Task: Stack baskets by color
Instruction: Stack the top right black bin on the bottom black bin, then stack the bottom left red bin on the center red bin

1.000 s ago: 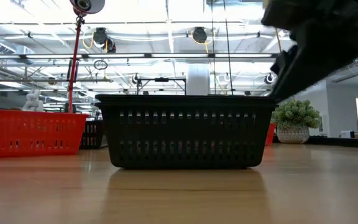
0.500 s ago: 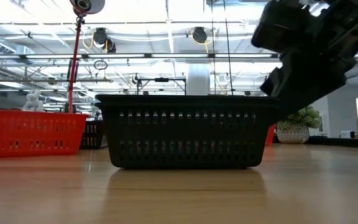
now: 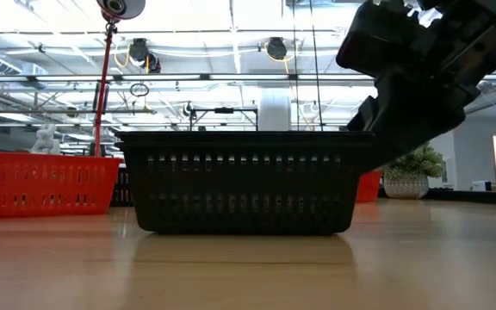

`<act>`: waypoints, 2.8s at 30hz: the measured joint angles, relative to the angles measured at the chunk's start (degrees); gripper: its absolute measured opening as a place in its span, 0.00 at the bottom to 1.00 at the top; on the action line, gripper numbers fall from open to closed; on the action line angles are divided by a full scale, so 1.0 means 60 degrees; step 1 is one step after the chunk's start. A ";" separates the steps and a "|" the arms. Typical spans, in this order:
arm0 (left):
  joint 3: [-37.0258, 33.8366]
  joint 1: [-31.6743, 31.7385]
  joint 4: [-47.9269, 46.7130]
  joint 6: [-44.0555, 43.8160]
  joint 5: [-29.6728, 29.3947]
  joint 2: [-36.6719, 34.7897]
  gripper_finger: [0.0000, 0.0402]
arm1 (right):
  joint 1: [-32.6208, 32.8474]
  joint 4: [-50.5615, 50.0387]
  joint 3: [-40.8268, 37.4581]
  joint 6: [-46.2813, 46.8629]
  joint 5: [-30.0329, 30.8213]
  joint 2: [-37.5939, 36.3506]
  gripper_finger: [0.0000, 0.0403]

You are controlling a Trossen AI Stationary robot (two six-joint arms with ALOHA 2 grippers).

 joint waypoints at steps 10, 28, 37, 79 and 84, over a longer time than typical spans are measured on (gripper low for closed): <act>0.0003 0.0000 -0.0032 -0.0287 0.0001 0.0000 0.57 | 0.0007 -0.0856 0.0000 0.0071 -0.0234 -0.0530 0.00; 0.0002 -0.0025 -0.0301 -0.0765 0.0002 0.0000 0.57 | 0.0000 -0.1262 0.0004 -0.0080 0.0878 -0.1050 0.00; 0.0003 -0.0018 -0.0305 -0.0754 0.0004 0.0000 0.57 | -0.0085 -0.0884 0.0004 -0.0335 0.1045 -0.0499 0.00; -0.3819 -0.2058 -0.3015 -0.9557 0.1104 0.0004 0.57 | 0.0652 -0.3973 0.0011 0.0076 0.0836 -0.3621 0.00; -0.4051 -0.2069 -0.2091 -0.8767 0.1107 0.0474 0.57 | 0.0652 -0.3945 0.0011 0.0076 0.0834 -0.3621 0.00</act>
